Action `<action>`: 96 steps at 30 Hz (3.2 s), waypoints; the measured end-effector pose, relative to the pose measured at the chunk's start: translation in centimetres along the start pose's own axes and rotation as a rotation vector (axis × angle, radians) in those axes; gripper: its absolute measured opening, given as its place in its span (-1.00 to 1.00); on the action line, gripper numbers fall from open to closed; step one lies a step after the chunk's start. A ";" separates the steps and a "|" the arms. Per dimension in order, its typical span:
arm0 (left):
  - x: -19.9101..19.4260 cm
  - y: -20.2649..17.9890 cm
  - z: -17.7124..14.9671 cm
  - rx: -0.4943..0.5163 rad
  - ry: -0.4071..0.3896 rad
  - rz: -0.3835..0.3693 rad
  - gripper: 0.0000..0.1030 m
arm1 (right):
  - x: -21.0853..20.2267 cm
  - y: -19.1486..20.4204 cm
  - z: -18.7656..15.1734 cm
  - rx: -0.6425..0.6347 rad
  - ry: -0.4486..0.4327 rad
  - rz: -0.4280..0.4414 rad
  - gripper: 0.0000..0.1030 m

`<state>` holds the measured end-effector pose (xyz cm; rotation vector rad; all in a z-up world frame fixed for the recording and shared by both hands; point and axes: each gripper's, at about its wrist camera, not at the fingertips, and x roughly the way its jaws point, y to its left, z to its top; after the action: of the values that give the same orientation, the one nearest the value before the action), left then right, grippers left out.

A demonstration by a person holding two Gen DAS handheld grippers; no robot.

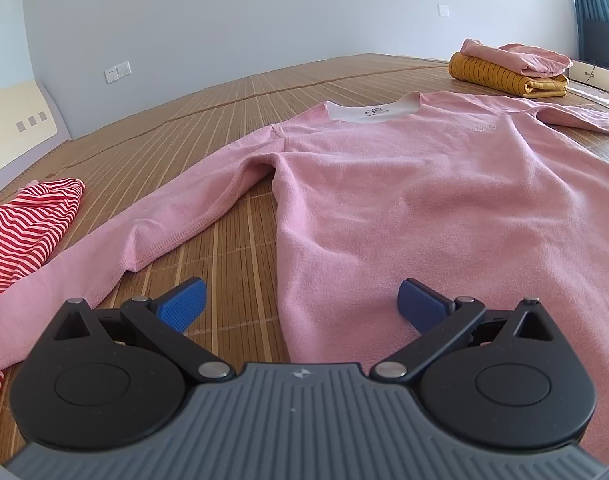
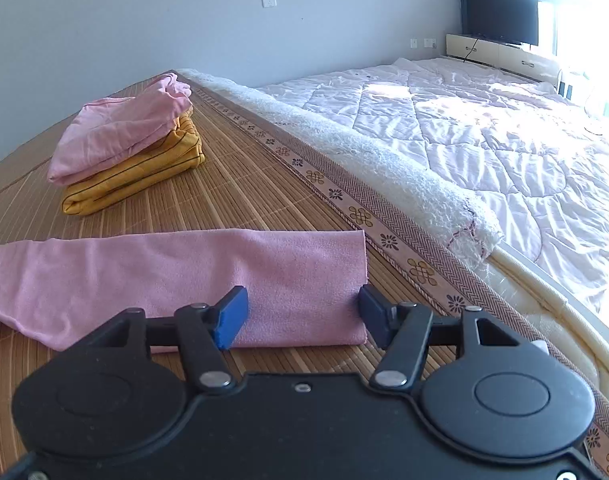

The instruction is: Fold clothes

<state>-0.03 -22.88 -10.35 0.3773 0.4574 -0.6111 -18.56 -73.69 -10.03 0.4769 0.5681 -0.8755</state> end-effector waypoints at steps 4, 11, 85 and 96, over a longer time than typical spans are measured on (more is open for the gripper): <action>0.0 0.0 0.0 0.001 0.000 0.001 1.00 | 0.2 0.7 -0.1 -0.062 -0.017 0.002 -0.25; 0.1 0.1 0.0 -0.003 0.002 -0.002 1.00 | -0.7 1.1 -0.2 -0.096 -0.068 0.082 -0.86; 15.7 -3.2 14.9 -0.096 0.023 0.164 1.00 | -1.1 22.8 -2.8 -0.386 -0.150 0.511 0.19; 18.0 -2.4 13.7 -0.147 0.039 0.133 1.00 | -2.5 20.0 -2.6 -0.339 -0.012 0.449 0.27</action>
<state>15.59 -39.26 -8.63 0.2772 0.5067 -0.4386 -4.22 -59.59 -7.22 0.2721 0.5571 -0.3437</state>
